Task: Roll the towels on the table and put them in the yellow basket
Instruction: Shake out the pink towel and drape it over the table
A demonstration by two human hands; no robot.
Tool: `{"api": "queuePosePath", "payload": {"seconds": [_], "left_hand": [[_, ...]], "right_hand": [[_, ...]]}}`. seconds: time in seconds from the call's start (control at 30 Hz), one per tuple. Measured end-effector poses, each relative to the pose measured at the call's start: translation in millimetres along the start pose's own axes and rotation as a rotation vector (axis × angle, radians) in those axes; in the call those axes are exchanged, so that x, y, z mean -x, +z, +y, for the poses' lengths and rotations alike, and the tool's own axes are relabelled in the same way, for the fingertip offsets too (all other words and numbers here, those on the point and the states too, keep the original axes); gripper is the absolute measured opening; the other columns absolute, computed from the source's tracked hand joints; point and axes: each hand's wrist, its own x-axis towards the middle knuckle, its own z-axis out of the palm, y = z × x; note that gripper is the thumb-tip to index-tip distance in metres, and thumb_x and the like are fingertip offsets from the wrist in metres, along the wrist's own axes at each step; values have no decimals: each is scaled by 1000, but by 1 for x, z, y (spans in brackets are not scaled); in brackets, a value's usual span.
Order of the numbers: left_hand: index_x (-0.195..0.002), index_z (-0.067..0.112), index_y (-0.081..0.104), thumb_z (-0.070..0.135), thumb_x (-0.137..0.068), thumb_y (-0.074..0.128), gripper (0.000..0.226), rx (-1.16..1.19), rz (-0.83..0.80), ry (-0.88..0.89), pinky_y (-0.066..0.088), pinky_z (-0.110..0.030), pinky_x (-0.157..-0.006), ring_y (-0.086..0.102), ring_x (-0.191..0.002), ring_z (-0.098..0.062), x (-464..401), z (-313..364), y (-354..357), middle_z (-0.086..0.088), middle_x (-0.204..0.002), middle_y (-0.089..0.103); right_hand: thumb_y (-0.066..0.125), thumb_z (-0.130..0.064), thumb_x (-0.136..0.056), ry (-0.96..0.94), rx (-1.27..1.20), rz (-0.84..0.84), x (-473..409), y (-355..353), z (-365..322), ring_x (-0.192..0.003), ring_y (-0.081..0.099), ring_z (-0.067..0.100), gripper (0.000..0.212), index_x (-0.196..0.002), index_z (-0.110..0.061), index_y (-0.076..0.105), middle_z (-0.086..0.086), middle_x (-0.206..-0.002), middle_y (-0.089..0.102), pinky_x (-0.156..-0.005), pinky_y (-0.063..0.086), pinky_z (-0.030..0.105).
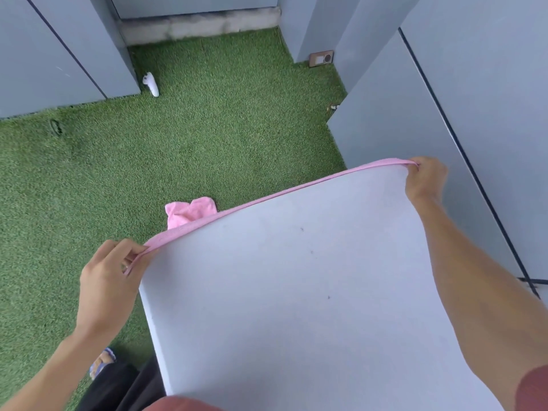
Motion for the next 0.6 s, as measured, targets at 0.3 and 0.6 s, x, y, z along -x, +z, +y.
{"api": "queuePosePath", "payload": {"seconds": [0.3, 0.6], "left_hand": [[-81, 13, 58, 7, -86, 66, 11, 12, 26, -43, 35, -30, -61, 45, -69, -6, 33, 0, 9, -3, -77, 47], [-81, 18, 55, 8, -87, 65, 15, 38, 8, -55, 34, -26, -60, 46, -72, -8, 92, -5, 16, -2, -76, 47]], "right_hand": [[43, 2, -91, 118, 28, 29, 40, -11, 24, -83, 58, 41, 23, -91, 8, 66, 31, -94, 64, -68, 34, 37], [42, 3, -90, 208, -48, 73, 99, -26, 69, -94, 61, 44, 28, -101, 5, 68, 29, -98, 67, -81, 46, 41]]}}
